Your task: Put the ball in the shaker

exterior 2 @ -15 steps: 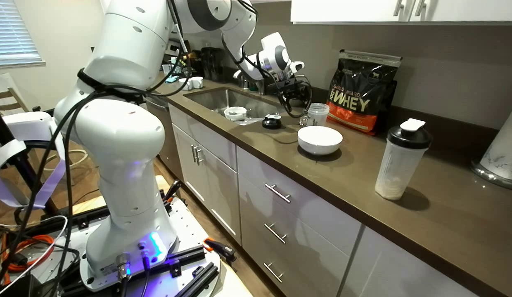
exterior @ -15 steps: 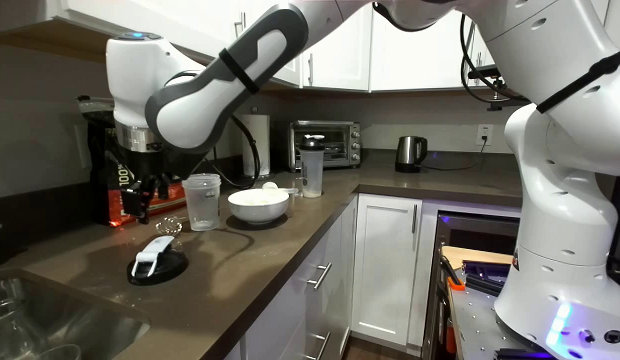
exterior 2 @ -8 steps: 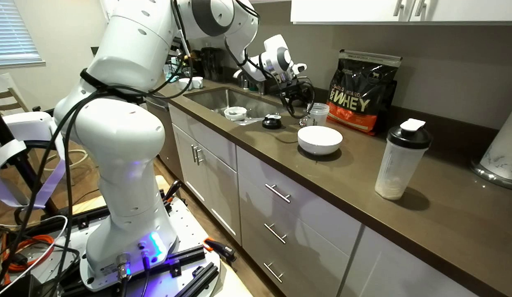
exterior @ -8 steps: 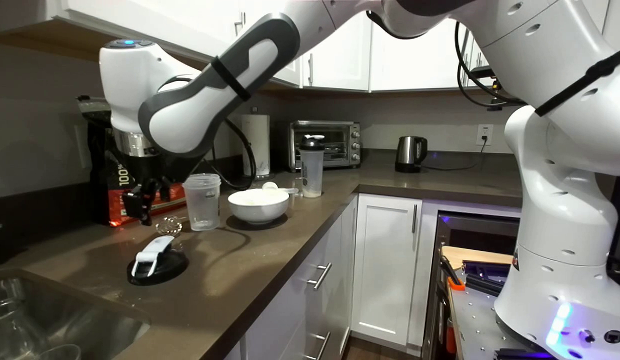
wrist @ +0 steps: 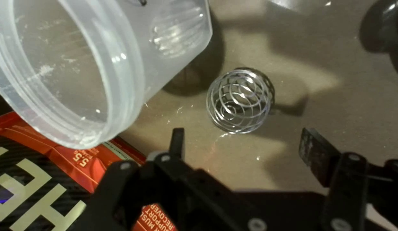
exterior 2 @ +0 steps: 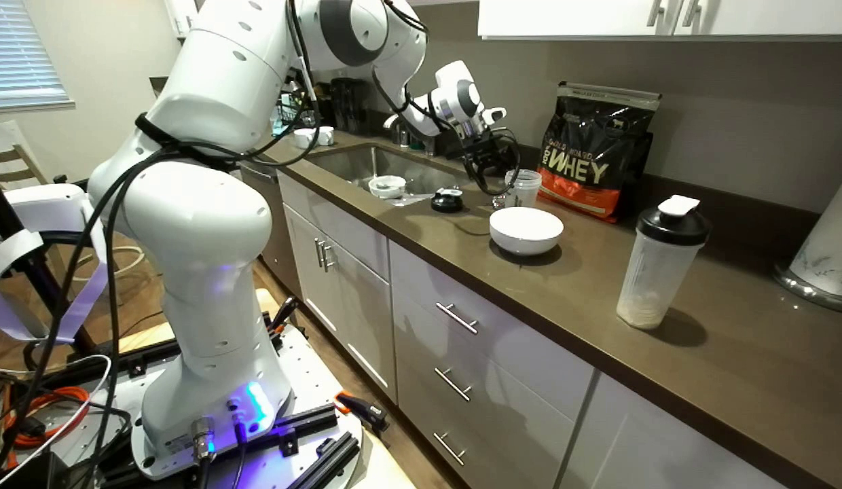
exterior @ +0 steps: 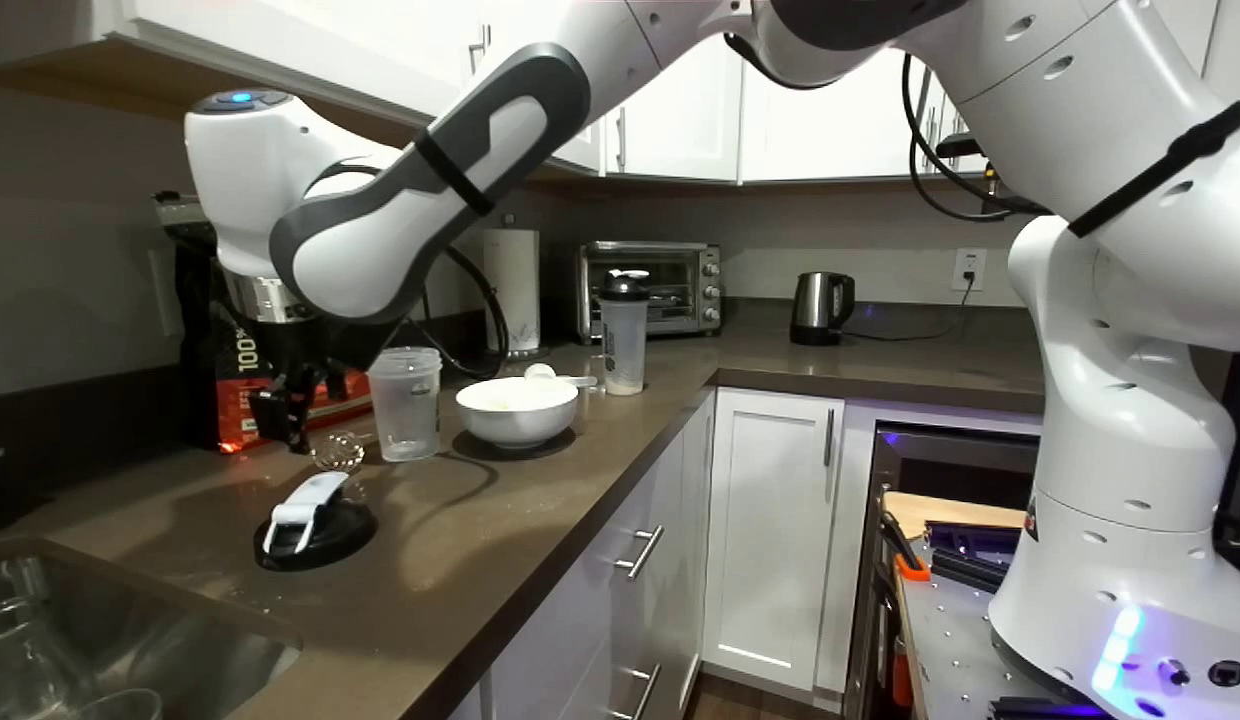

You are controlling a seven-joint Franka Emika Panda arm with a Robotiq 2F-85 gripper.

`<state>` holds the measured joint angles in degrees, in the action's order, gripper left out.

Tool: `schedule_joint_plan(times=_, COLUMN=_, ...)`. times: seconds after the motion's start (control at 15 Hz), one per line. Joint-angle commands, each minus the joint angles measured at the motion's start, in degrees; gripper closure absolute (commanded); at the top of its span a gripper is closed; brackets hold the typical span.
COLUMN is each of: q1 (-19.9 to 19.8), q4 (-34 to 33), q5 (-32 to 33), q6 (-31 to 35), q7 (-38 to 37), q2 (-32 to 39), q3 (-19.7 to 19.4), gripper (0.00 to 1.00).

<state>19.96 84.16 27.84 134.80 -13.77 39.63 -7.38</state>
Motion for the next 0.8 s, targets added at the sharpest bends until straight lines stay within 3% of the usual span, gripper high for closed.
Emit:
schedule_joint_plan(times=0.0, q1=0.8, q4=-2.0, q5=1.4, q6=-3.6, q7=-2.1, q2=1.3, q3=-0.5, gripper=0.11)
schedule_joint_plan(times=0.33, q1=0.7, q4=-2.0, q5=1.1, q6=-5.1, q7=-2.0, q2=1.8, q3=-0.1, gripper=0.11)
schedule_joint_plan(times=0.73, q1=0.5, q4=-2.0, q5=0.8, q6=-5.5, q7=-2.0, q2=2.3, q3=0.1, gripper=0.18)
